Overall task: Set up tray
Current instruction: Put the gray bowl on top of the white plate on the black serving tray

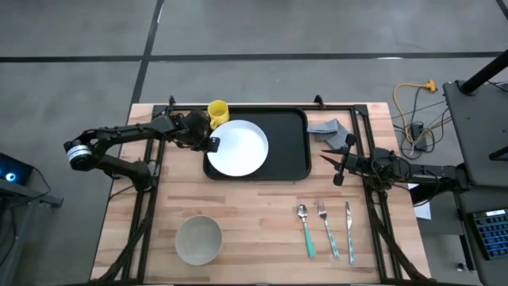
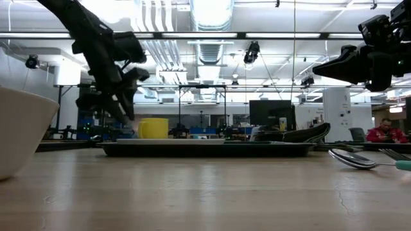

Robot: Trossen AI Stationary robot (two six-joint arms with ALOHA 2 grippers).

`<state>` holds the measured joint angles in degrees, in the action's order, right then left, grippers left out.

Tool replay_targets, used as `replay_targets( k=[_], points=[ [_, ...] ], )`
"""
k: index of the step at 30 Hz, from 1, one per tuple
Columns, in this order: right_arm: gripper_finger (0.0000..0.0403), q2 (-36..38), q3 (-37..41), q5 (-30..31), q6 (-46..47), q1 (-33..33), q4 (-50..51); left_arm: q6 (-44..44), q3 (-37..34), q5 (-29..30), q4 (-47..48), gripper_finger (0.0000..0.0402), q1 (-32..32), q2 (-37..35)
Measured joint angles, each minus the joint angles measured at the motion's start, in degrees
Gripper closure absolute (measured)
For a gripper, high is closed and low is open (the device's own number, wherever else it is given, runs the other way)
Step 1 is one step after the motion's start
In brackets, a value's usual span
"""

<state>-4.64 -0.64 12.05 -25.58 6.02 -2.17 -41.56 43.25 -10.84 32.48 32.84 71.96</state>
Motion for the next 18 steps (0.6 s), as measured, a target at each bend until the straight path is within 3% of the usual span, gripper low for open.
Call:
replay_targets(
  k=[18],
  points=[
    [0.0335,0.0,0.0,0.0,0.0,0.0,0.0,5.1,6.0,-2.8,7.8,0.0306,-13.3,0.0]
  ],
)
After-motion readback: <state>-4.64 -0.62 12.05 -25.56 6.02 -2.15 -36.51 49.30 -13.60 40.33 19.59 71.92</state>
